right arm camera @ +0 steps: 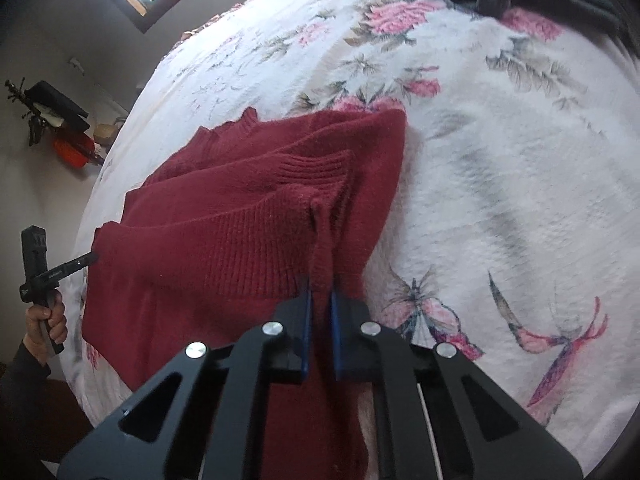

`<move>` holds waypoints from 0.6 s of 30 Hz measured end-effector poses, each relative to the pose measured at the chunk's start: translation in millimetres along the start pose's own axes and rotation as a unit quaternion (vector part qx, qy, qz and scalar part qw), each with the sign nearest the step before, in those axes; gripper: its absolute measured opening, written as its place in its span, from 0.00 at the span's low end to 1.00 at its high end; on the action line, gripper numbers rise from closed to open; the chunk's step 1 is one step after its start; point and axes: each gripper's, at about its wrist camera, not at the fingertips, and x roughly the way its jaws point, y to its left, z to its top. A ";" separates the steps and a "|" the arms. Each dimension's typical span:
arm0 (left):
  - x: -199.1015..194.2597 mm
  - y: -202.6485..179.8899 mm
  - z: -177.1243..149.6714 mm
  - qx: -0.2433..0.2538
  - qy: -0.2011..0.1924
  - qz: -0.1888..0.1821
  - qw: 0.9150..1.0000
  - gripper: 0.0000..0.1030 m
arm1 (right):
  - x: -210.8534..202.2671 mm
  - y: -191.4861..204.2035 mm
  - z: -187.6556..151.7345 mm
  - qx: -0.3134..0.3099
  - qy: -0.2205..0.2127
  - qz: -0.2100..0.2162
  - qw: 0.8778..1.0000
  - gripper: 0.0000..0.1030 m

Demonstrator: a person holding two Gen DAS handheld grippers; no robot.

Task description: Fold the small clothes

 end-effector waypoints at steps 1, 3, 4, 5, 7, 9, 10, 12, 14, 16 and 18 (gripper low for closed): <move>-4.7 -1.1 0.1 -0.001 -0.007 -0.002 1.000 0.07 | -3.6 1.9 -0.3 -0.003 -0.004 -0.002 1.000 0.06; -16.9 -3.3 1.0 -0.003 -0.023 -0.007 1.000 0.06 | -11.0 5.1 0.2 -0.009 -0.010 -0.008 1.000 0.06; -23.1 -5.7 1.9 -0.002 -0.031 -0.008 0.999 0.06 | -17.6 8.2 0.7 -0.014 -0.015 -0.010 1.000 0.06; -31.4 -8.9 4.3 0.001 -0.040 -0.012 0.999 0.06 | -23.1 11.2 1.3 -0.019 -0.019 -0.012 1.000 0.06; -44.2 -13.0 9.2 0.006 -0.053 -0.019 0.998 0.06 | -34.7 18.6 3.7 -0.031 -0.028 -0.015 0.999 0.06; -55.4 -17.3 15.5 0.010 -0.066 -0.025 0.997 0.06 | -46.7 25.0 7.6 -0.042 -0.039 -0.015 0.998 0.06; -60.9 -19.3 19.5 0.012 -0.072 -0.028 0.997 0.06 | -53.8 28.9 12.1 -0.047 -0.047 -0.018 0.998 0.06; -71.6 -23.1 31.6 0.017 -0.085 -0.033 0.996 0.06 | -62.5 33.2 21.6 -0.052 -0.059 -0.019 0.997 0.06; -78.7 -25.2 47.2 0.022 -0.097 -0.034 0.994 0.06 | -69.4 34.8 37.6 -0.049 -0.073 -0.017 0.996 0.06; -79.8 -26.0 63.3 0.025 -0.103 -0.033 0.994 0.06 | -71.5 34.6 54.1 -0.044 -0.080 -0.013 0.996 0.06; -75.5 -23.9 83.8 0.023 -0.106 -0.032 0.994 0.06 | -68.1 31.6 71.8 -0.035 -0.082 -0.009 0.996 0.06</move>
